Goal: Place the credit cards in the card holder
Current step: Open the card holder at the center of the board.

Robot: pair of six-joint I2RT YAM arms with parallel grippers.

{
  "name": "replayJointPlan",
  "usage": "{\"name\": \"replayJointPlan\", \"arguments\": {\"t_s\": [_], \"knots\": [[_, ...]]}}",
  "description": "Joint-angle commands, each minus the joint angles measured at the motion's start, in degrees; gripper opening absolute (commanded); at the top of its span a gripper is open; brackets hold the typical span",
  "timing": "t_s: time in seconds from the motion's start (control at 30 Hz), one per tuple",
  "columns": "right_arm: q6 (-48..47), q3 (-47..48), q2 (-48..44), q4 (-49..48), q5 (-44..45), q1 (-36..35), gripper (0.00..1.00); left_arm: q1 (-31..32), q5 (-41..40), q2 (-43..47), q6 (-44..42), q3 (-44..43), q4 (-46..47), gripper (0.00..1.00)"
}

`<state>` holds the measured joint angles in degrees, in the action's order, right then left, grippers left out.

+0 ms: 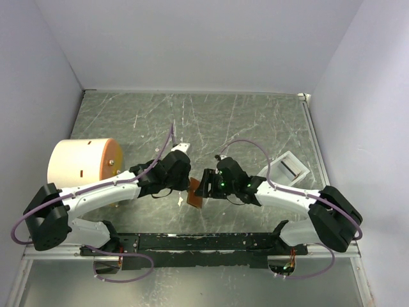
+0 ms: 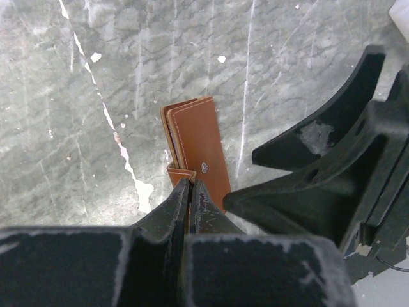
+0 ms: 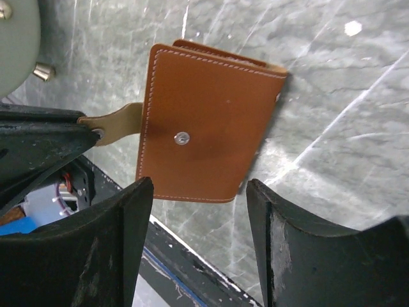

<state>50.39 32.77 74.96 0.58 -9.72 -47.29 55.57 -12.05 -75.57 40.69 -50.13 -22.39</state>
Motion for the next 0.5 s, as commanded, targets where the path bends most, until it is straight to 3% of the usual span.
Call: {"name": "replayJointPlan", "arguments": {"t_s": [0.0, 0.27, 0.47], "knots": [[2.0, 1.7, -0.5, 1.1, -0.1, -2.0, 0.62, -0.3, 3.1, 1.7, 2.0, 0.2, 2.8, 0.07], [2.3, 4.0, 1.3, 1.3, -0.2, -3.4, 0.66, -0.3, 4.4, 1.1, 2.3, -1.8, 2.1, 0.07], [1.9, 3.5, 1.4, 3.8, 5.0, -3.5, 0.56, -0.3, 3.1, 2.1, 2.2, -1.9, 0.8, 0.07]]}}
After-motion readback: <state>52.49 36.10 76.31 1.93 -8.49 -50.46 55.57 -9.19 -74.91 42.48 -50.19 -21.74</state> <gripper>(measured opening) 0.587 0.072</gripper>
